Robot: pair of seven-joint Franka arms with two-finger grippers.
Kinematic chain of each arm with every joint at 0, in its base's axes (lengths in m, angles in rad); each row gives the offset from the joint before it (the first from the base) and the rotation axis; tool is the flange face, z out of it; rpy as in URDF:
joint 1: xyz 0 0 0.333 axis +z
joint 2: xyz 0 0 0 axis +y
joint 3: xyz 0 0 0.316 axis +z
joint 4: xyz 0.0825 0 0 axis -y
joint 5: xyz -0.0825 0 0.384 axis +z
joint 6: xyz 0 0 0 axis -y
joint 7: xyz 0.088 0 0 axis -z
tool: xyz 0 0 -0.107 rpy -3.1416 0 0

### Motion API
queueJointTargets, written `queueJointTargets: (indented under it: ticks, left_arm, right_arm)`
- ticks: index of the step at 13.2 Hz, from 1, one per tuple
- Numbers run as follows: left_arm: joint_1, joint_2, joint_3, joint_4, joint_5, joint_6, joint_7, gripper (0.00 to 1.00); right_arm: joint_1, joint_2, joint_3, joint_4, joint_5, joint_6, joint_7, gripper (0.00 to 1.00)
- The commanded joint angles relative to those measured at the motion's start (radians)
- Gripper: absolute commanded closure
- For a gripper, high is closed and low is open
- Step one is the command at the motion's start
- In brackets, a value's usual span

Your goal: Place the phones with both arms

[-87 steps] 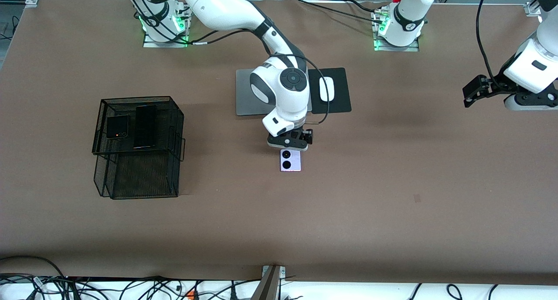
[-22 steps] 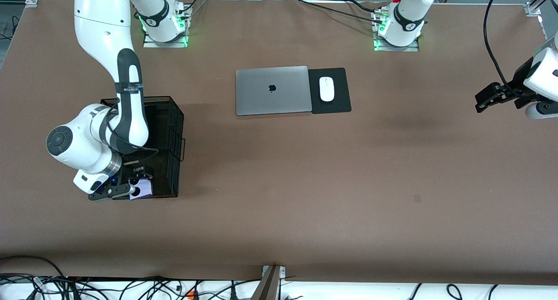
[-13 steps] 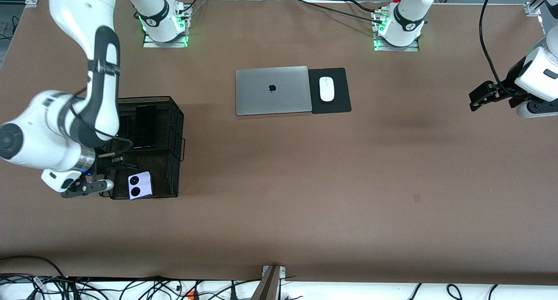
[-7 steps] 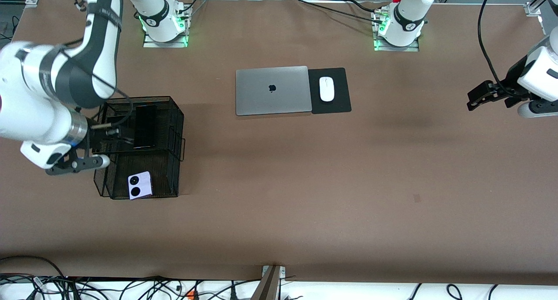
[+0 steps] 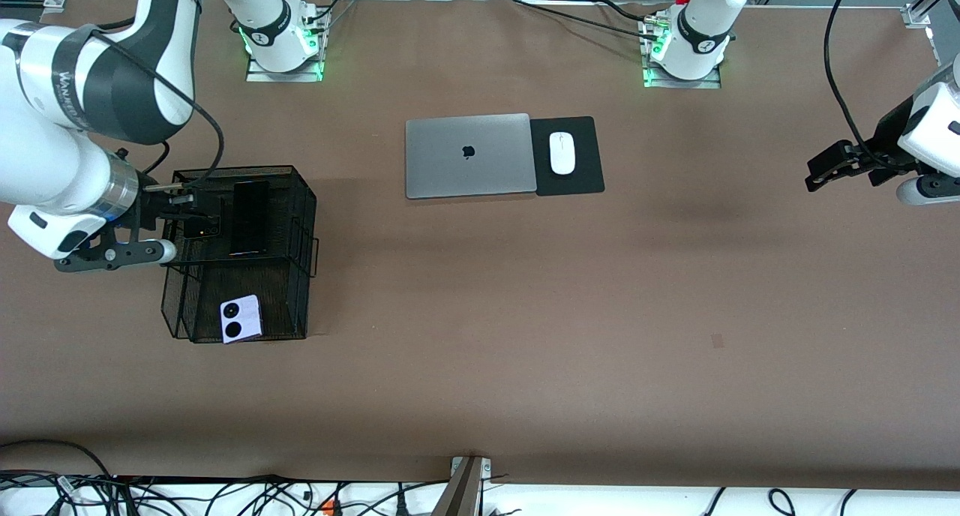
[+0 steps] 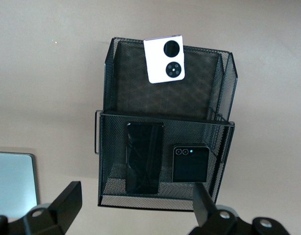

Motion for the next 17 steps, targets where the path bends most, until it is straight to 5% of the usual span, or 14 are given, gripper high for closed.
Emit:
queueJointTargets:
  ticks: [1, 9, 11, 17]
  left_arm:
    - [0.004, 0.009, -0.004, 0.023, -0.005, -0.019, 0.001, 0.0]
    - [0.004, 0.006, -0.009, 0.025, 0.027, -0.032, 0.001, 0.0]
    - [0.004, 0.008, -0.009, 0.025, 0.029, -0.031, 0.007, 0.0]
    - [0.002, 0.012, -0.006, 0.037, 0.029, -0.031, 0.01, 0.0]
  right_arm:
    - [-0.102, -0.137, 0.194, -0.027, -0.114, 0.015, 0.091, 0.0]
    - [-0.655, -0.404, 0.803, -0.21, -0.346, 0.088, 0.162, 0.0]
    - [-0.795, -0.427, 0.914, -0.224, -0.36, 0.096, 0.163, 0.0]
    - [-0.961, -0.484, 1.052, -0.254, -0.4, 0.09, 0.205, 0.0]
